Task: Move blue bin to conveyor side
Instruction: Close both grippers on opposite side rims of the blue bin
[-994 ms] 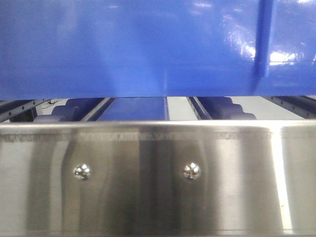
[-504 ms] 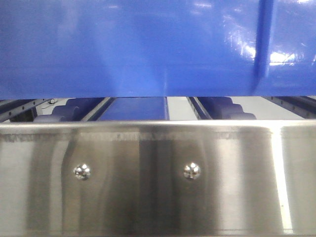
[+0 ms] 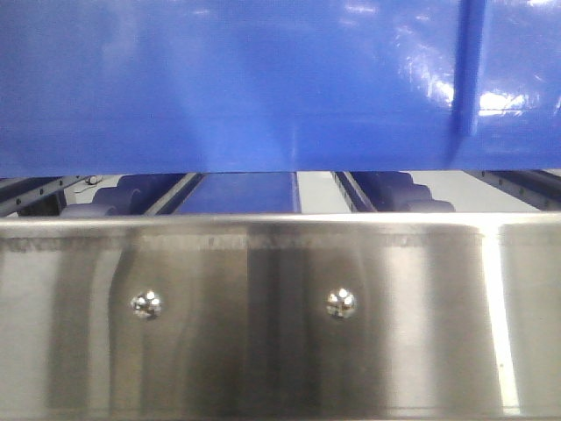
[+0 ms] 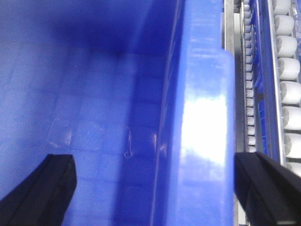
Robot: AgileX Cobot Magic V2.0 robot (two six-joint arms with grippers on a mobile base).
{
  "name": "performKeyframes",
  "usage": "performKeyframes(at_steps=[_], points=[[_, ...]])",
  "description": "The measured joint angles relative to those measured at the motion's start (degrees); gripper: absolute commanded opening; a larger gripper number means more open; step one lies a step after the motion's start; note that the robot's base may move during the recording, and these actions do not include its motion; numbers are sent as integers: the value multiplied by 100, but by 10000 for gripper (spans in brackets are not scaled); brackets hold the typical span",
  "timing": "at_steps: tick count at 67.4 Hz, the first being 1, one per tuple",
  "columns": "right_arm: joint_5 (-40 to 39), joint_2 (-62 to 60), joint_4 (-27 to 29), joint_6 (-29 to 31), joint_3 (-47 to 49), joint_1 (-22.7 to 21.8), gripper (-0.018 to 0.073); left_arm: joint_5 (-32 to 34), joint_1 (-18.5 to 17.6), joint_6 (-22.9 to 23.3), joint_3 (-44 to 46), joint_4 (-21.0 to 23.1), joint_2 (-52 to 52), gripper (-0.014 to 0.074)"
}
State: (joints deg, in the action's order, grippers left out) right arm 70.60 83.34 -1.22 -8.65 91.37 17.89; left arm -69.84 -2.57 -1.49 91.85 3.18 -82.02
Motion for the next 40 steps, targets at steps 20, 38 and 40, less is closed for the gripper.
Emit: performKeyframes(at_steps=[20, 38, 40], points=[[0, 0, -164, -89, 0, 0, 550, 0, -277, 104, 0, -168, -22, 507], [0, -36, -187, -134, 0, 0, 550, 11, -277, 149, 0, -287, -22, 507], [0, -47, -187, -134, 0, 0, 550, 11, -277, 188, 0, -318, -22, 507]])
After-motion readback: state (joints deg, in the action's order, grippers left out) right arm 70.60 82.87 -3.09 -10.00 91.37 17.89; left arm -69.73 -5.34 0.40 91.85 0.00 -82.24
